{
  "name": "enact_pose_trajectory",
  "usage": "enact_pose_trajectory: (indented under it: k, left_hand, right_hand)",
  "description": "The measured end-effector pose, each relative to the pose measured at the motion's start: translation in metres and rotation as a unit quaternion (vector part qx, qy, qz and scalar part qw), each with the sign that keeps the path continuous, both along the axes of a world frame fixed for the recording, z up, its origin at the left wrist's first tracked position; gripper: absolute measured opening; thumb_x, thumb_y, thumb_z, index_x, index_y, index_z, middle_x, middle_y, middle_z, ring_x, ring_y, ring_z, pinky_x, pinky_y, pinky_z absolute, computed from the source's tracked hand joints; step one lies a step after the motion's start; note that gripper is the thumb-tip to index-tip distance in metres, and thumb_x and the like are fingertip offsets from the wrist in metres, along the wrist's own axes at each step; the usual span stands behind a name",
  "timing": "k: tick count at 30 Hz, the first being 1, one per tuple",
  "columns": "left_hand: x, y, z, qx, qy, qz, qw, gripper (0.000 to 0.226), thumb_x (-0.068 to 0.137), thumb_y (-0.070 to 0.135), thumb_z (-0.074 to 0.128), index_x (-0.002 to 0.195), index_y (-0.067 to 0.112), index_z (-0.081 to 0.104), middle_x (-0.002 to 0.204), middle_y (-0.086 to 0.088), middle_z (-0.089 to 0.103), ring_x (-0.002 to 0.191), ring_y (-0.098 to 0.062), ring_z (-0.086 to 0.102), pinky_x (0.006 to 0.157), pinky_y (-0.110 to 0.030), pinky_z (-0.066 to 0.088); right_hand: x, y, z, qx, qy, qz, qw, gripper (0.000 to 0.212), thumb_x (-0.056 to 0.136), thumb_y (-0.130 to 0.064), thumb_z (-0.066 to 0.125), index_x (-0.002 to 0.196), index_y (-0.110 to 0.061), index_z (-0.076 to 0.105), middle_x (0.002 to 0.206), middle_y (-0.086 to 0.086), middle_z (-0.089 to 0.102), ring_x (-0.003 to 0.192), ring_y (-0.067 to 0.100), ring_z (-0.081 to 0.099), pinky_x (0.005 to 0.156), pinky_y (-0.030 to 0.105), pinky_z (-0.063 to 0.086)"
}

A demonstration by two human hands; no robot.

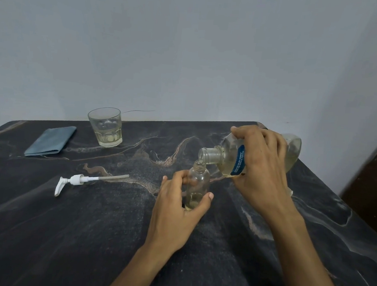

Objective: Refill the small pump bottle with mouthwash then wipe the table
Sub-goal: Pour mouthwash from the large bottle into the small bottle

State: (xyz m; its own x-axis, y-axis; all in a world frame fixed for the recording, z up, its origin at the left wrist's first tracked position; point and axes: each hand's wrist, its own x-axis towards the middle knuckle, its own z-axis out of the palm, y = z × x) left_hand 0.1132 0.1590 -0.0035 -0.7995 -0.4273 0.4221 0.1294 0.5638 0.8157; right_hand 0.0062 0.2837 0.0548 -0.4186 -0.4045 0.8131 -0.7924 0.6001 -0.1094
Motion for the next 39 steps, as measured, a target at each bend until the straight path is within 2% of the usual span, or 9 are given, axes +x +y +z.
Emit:
enact_pose_trajectory:
  k: [4, 8, 13, 19, 24, 30, 39]
  left_hand:
    - [0.0001, -0.0001, -0.0001, -0.004, -0.001, 0.002, 1.000, 0.035, 0.071, 0.063, 0.055, 0.099, 0.046, 0.043, 0.106, 0.044, 0.043, 0.105, 0.011, 0.047, 0.106, -0.049, 0.037]
    - [-0.0001, -0.0003, -0.0004, -0.005, 0.001, 0.001, 1.000, 0.033, 0.072, 0.060, 0.057, 0.099, 0.047, 0.042, 0.107, 0.042, 0.044, 0.105, 0.011, 0.047, 0.107, -0.049, 0.036]
    - [0.0000, -0.0002, -0.0009, -0.001, 0.000, 0.000, 1.000, 0.034, 0.072, 0.061, 0.057, 0.099, 0.047, 0.042, 0.107, 0.040, 0.046, 0.105, 0.010, 0.049, 0.107, -0.049, 0.036]
    - [0.0005, 0.0007, 0.0005, -0.002, 0.002, 0.005, 1.000, 0.035, 0.072, 0.062, 0.057, 0.100, 0.048, 0.041, 0.109, 0.041, 0.044, 0.105, 0.013, 0.046, 0.106, -0.051, 0.036]
    - [0.0005, 0.0005, -0.0011, 0.012, 0.002, 0.007, 1.000, 0.034, 0.071, 0.061, 0.058, 0.099, 0.052, 0.041, 0.099, 0.029, 0.054, 0.103, 0.013, 0.049, 0.105, -0.050, 0.038]
    - [0.0009, 0.0010, -0.0008, 0.009, 0.001, 0.010, 1.000, 0.034, 0.071, 0.059, 0.059, 0.099, 0.052, 0.040, 0.098, 0.027, 0.055, 0.102, 0.017, 0.048, 0.105, -0.051, 0.039]
    - [0.0008, 0.0006, -0.0018, 0.000, -0.007, 0.014, 1.000, 0.034, 0.072, 0.059, 0.060, 0.100, 0.051, 0.041, 0.100, 0.026, 0.056, 0.101, 0.013, 0.050, 0.099, -0.046, 0.045]
  right_hand:
    - [0.0010, -0.0005, 0.0001, -0.006, 0.002, 0.005, 1.000, 0.091, 0.041, 0.007, 0.089, 0.115, -0.019, 0.043, 0.109, 0.000, 0.055, 0.103, 0.015, 0.035, 0.091, 0.032, 0.031]
    - [0.0016, -0.0006, 0.0012, -0.015, 0.012, 0.008, 1.000, 0.091, 0.038, 0.007, 0.089, 0.115, -0.017, 0.046, 0.109, -0.008, 0.043, 0.101, 0.015, 0.034, 0.086, 0.035, 0.034]
    - [-0.0006, -0.0002, -0.0012, -0.001, 0.000, 0.006, 1.000, 0.091, 0.042, 0.007, 0.088, 0.116, -0.019, 0.043, 0.108, 0.000, 0.056, 0.103, 0.015, 0.036, 0.093, 0.026, 0.024]
    - [0.0022, -0.0010, 0.0003, -0.015, 0.018, 0.008, 1.000, 0.091, 0.039, 0.008, 0.089, 0.116, -0.016, 0.047, 0.106, -0.003, 0.051, 0.101, 0.015, 0.035, 0.086, 0.036, 0.035]
    - [0.0027, -0.0010, 0.0016, -0.012, 0.016, 0.006, 1.000, 0.092, 0.039, 0.010, 0.088, 0.116, -0.017, 0.046, 0.108, -0.010, 0.040, 0.101, 0.015, 0.034, 0.087, 0.036, 0.035]
    - [0.0012, -0.0001, 0.0005, -0.005, -0.007, 0.002, 1.000, 0.091, 0.041, 0.009, 0.088, 0.116, -0.018, 0.044, 0.107, 0.002, 0.055, 0.102, 0.016, 0.035, 0.091, 0.028, 0.027]
    - [0.0020, 0.0002, 0.0019, 0.000, -0.013, -0.003, 1.000, 0.091, 0.042, 0.008, 0.088, 0.116, -0.019, 0.042, 0.108, 0.003, 0.056, 0.103, 0.016, 0.035, 0.091, 0.025, 0.024]
